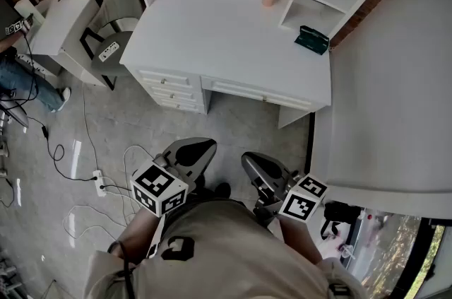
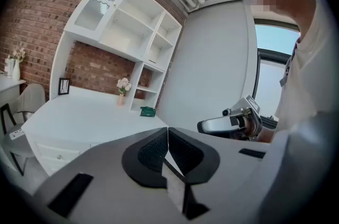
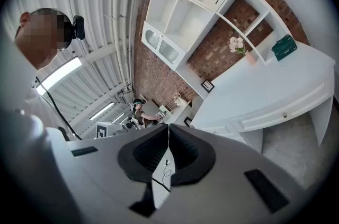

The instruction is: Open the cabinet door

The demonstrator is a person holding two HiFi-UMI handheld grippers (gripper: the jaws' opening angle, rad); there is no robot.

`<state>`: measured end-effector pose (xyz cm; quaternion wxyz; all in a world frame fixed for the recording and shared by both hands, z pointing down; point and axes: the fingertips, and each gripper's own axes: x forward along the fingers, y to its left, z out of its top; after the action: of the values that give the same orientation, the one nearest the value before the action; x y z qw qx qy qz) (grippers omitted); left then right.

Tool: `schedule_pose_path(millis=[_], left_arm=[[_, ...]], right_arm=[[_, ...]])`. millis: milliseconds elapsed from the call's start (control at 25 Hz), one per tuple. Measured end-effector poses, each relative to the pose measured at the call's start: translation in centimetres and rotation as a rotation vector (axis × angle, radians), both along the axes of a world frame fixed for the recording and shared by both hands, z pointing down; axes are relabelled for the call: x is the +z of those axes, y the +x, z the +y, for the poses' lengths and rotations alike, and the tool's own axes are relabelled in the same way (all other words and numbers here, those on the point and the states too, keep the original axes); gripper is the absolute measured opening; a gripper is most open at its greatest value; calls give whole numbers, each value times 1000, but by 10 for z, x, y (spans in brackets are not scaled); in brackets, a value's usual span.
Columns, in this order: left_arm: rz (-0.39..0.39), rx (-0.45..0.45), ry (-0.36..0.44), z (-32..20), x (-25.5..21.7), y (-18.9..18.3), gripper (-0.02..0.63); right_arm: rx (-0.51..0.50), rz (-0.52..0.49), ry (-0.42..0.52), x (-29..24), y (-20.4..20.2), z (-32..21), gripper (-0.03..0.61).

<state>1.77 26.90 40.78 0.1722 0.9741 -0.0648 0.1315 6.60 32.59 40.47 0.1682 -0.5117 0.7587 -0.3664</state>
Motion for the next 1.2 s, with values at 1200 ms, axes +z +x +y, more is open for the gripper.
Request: schedule_pose_path(millis=[1200], left_arm=[[-39, -22, 66, 34, -12, -4, 17]], right_arm=[[-19, 35, 21, 9, 4, 29, 31]])
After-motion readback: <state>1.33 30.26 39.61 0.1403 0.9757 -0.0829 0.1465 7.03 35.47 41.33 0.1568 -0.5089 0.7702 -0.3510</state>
